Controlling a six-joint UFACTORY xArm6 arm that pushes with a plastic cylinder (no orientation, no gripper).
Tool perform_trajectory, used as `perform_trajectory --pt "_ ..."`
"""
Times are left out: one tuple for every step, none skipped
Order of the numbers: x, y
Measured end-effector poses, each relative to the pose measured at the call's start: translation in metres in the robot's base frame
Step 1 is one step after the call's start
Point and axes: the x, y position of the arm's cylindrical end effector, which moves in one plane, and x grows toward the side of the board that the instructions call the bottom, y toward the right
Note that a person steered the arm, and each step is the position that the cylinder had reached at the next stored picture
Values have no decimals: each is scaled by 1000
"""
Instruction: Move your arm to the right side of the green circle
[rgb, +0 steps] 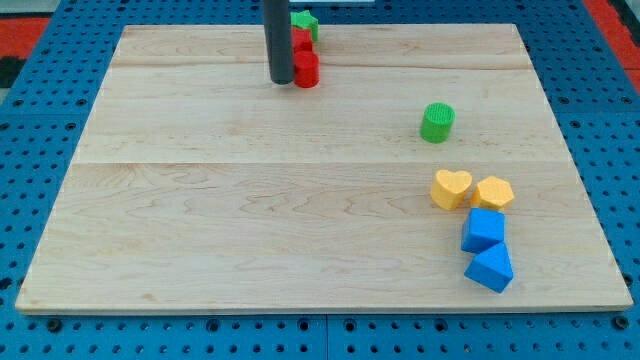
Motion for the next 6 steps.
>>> perform_trajectory --pt "-4 4" --pt "5 4" --pt "32 18" --pt "34 125" --pt "30 233" --pt "62 277"
